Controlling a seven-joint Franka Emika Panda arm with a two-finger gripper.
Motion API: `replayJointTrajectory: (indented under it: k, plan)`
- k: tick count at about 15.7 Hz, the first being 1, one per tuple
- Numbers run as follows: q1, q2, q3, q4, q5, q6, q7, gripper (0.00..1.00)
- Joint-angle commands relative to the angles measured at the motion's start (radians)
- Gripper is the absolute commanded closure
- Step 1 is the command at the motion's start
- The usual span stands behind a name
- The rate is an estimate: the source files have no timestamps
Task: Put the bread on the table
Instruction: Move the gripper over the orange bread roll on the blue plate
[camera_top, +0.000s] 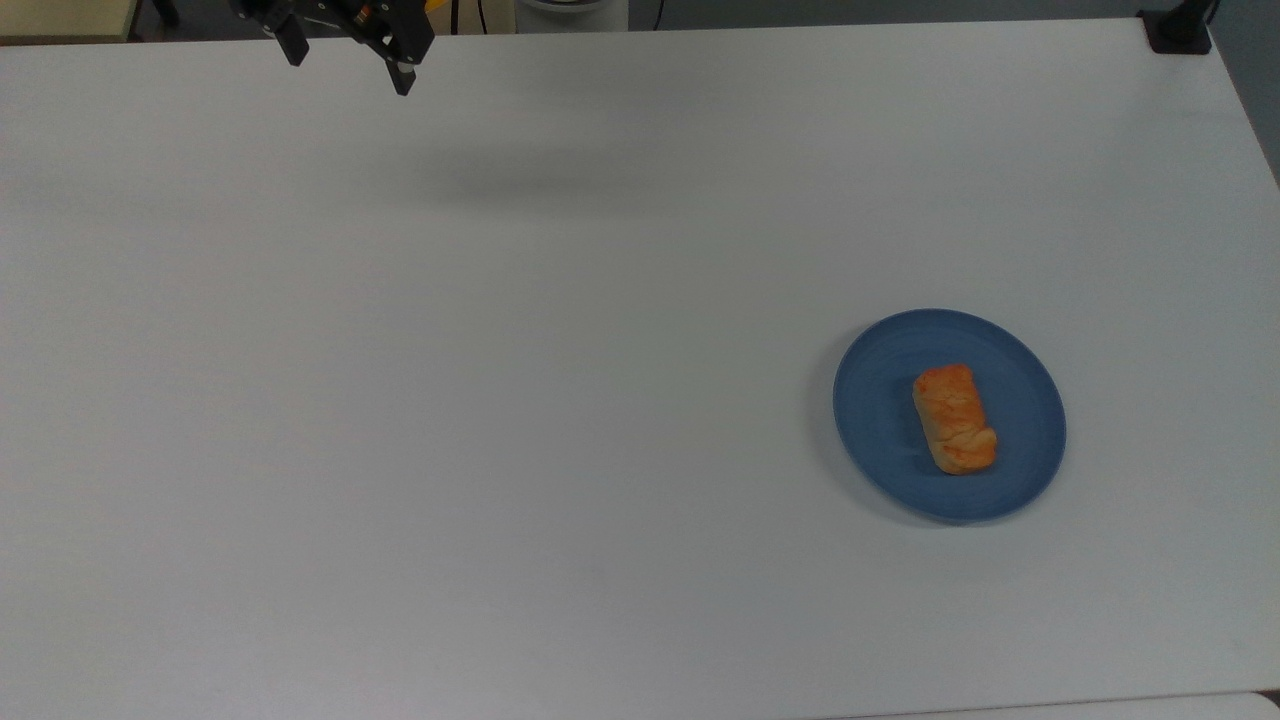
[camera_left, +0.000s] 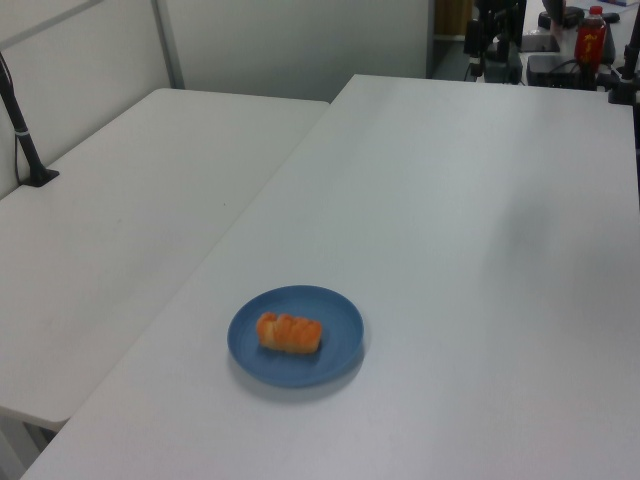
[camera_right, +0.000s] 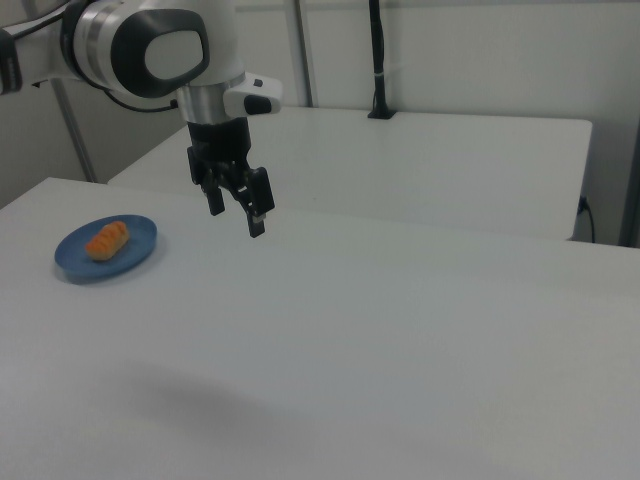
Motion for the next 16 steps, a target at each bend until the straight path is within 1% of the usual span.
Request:
replayJointTrajectory:
  k: [1,7,10,11,12,13,14,16]
  plan:
    - [0.005,-0.036,-0.006,-0.017,-0.004,0.003,0.000,0.00]
    - [0.007,-0.016,-0.002,-0.014,-0.004,0.029,-0.003,0.00]
    - [0.019,-0.006,0.014,-0.014,-0.001,0.042,0.000,0.00]
    - [0.029,-0.007,0.034,-0.009,0.014,0.042,0.003,0.00]
    - [0.054,0.010,0.047,0.038,0.016,0.042,0.037,0.00]
    - [0.075,0.029,0.055,0.061,0.017,0.042,0.072,0.00]
    - [0.106,0.054,0.061,0.086,0.035,0.046,0.097,0.00]
    - [0.144,0.100,0.081,0.143,0.097,0.092,0.115,0.00]
